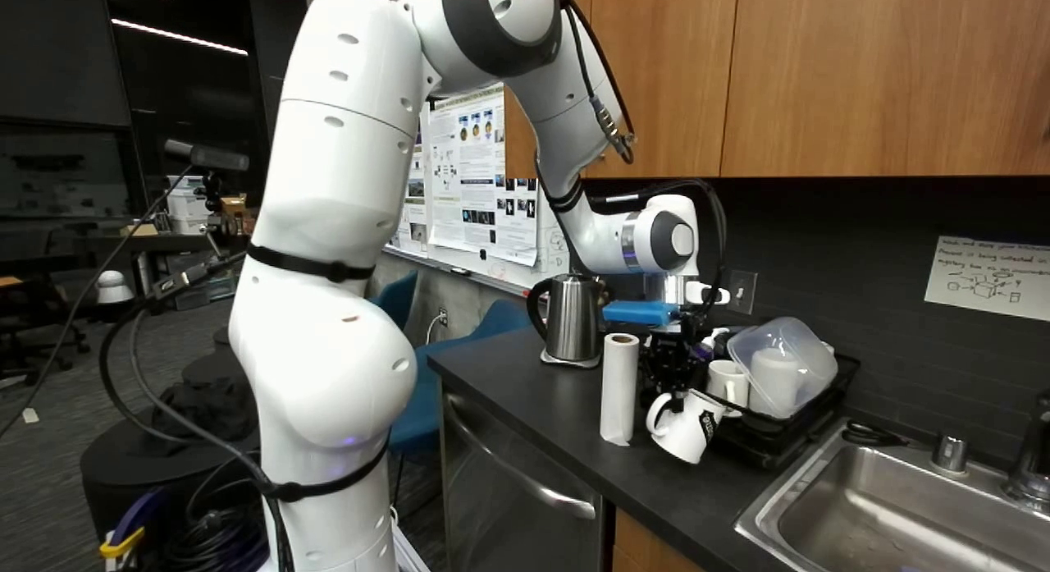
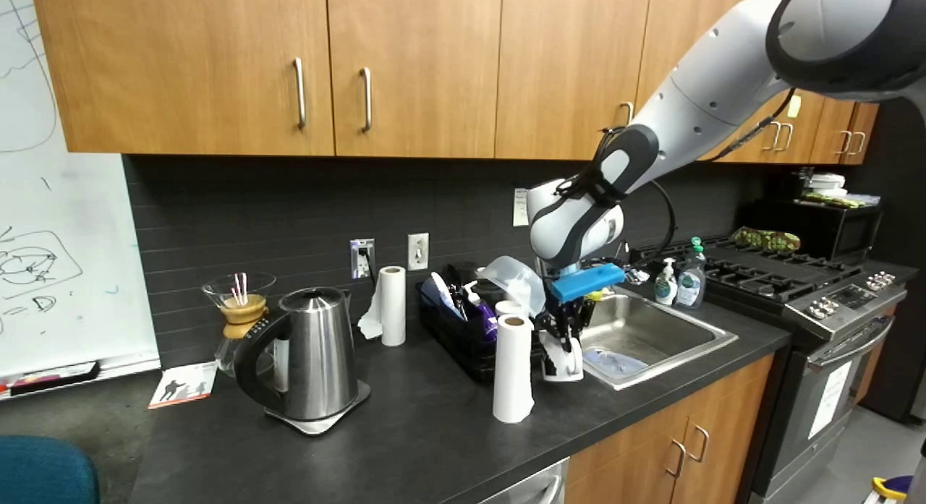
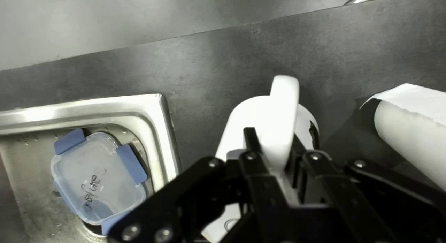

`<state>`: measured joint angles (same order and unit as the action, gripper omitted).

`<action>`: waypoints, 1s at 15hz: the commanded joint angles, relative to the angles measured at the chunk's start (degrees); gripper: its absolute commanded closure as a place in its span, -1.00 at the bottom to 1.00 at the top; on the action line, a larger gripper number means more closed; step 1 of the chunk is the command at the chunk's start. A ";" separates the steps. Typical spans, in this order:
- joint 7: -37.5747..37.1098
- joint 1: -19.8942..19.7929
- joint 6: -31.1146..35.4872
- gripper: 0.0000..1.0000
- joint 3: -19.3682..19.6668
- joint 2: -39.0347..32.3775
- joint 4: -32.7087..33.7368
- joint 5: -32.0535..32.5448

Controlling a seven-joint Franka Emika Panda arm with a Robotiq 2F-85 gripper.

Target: Remove a white mug from the dish drying rack and put it on the countertop

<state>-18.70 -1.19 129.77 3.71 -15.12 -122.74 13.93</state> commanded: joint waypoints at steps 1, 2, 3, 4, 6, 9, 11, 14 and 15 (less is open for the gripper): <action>2.90 0.44 -0.40 0.90 0.09 -2.76 3.16 -1.81; 3.39 0.43 -0.48 0.90 0.09 -3.61 3.76 -2.25; 3.74 0.42 -0.44 0.90 0.15 -4.33 4.29 -2.58; 4.15 0.39 -0.42 0.90 0.17 -4.97 4.79 -2.97; 4.89 0.30 -0.31 0.90 0.19 -5.80 5.72 -3.62; 5.97 0.10 -0.83 0.90 0.10 -6.02 6.23 -4.67; 6.51 -0.02 -1.23 0.90 0.03 -6.01 6.33 -5.27; 7.44 -0.13 -1.66 -0.01 0.03 -6.30 7.04 -6.23; 7.83 -0.15 -1.82 -0.15 0.05 -6.45 7.39 -6.48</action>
<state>-12.99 -1.16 129.06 3.73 -20.81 -117.38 9.11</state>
